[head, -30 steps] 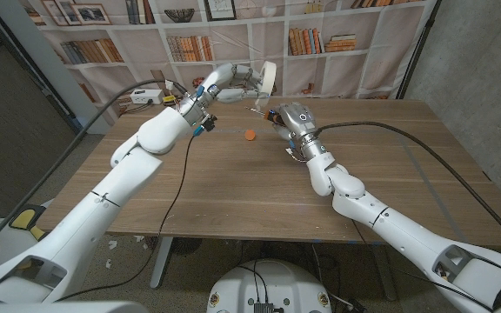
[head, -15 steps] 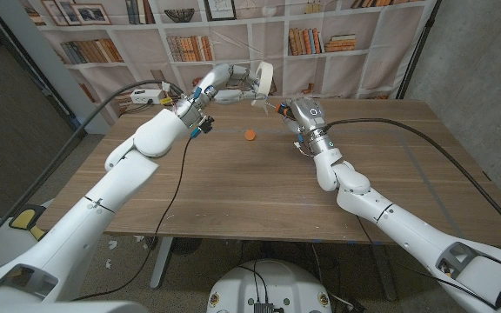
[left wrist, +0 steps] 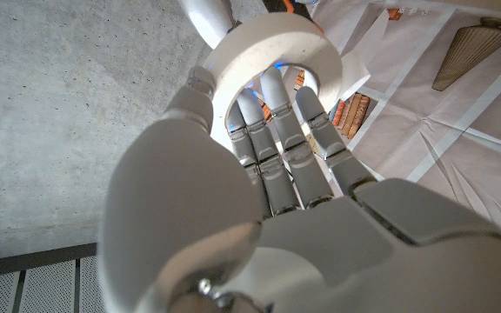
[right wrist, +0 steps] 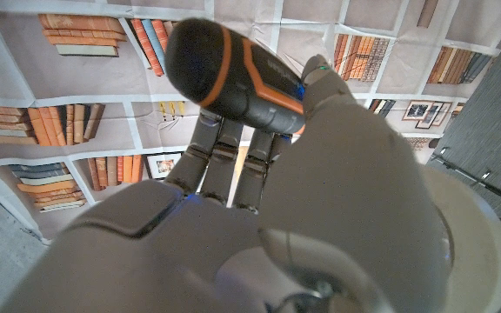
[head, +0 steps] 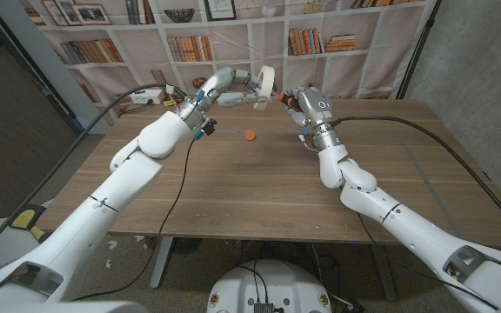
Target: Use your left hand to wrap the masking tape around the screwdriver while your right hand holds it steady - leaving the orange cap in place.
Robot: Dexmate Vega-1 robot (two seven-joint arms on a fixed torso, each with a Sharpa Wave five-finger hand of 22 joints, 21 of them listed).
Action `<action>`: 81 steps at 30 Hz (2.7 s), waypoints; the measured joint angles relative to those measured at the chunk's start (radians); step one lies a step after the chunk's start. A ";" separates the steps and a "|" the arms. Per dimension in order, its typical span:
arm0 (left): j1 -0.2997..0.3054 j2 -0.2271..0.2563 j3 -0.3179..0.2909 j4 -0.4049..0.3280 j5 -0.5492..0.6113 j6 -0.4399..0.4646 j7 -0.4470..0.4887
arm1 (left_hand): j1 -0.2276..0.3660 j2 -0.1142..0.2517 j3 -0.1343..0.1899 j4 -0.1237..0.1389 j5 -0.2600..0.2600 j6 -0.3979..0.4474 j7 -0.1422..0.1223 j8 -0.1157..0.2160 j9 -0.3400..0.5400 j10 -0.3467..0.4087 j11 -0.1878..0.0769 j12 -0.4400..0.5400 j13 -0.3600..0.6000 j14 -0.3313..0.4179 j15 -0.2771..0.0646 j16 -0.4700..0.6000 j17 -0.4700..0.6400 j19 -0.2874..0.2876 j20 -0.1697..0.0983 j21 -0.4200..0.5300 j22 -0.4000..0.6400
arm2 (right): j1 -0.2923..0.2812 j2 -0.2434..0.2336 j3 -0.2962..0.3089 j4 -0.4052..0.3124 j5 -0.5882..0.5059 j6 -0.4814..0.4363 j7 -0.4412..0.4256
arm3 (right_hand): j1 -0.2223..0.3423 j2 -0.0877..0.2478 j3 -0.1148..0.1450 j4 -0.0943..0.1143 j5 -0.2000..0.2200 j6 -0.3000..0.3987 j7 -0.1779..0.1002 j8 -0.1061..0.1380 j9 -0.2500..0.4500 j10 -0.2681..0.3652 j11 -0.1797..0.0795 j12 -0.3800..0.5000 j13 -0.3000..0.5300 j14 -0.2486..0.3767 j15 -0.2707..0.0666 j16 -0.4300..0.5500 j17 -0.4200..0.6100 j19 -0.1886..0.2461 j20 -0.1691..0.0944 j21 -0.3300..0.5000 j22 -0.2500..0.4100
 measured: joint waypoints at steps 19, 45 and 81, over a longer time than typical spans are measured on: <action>-0.016 0.004 0.033 0.032 -0.044 0.027 -0.048 | 0.000 0.000 0.001 0.001 -0.012 0.000 0.000 -0.007 0.005 0.002 0.002 -0.007 0.009 0.007 -0.007 -0.007 0.014 -0.009 -0.002 0.022 -0.013 | -0.017 0.041 0.058 -0.017 0.075 0.038 -0.053 | 0.001 -0.001 -0.001 0.000 -0.003 0.020 -0.002 -0.010 -0.001 0.016 -0.001 -0.008 0.002 0.005 0.001 -0.004 0.005 -0.005 0.005 0.015 -0.009; -0.014 0.027 0.026 0.044 -0.068 0.043 -0.059 | 0.001 -0.001 0.006 0.003 -0.015 0.006 0.002 -0.015 0.013 0.005 -0.002 -0.019 0.014 0.009 -0.005 -0.018 0.028 -0.023 -0.005 0.051 -0.028 | -0.063 0.056 0.158 -0.004 0.320 0.235 -0.071 | 0.001 -0.001 -0.003 0.000 0.000 0.027 -0.001 -0.006 0.005 0.016 -0.002 -0.017 0.009 0.009 -0.002 -0.015 0.006 -0.012 0.002 0.031 -0.015; -0.081 0.002 0.020 0.139 -0.129 0.014 -0.080 | 0.001 -0.001 0.005 0.003 -0.016 0.008 0.004 -0.030 0.019 0.013 -0.002 -0.034 0.023 0.015 -0.006 -0.034 0.043 -0.038 -0.009 0.089 -0.051 | -0.134 0.005 0.235 0.007 0.455 0.518 0.029 | 0.001 -0.001 -0.016 0.003 0.008 0.033 -0.002 -0.015 0.004 0.019 -0.005 -0.027 0.015 0.008 -0.003 -0.035 0.006 -0.043 0.003 0.040 -0.024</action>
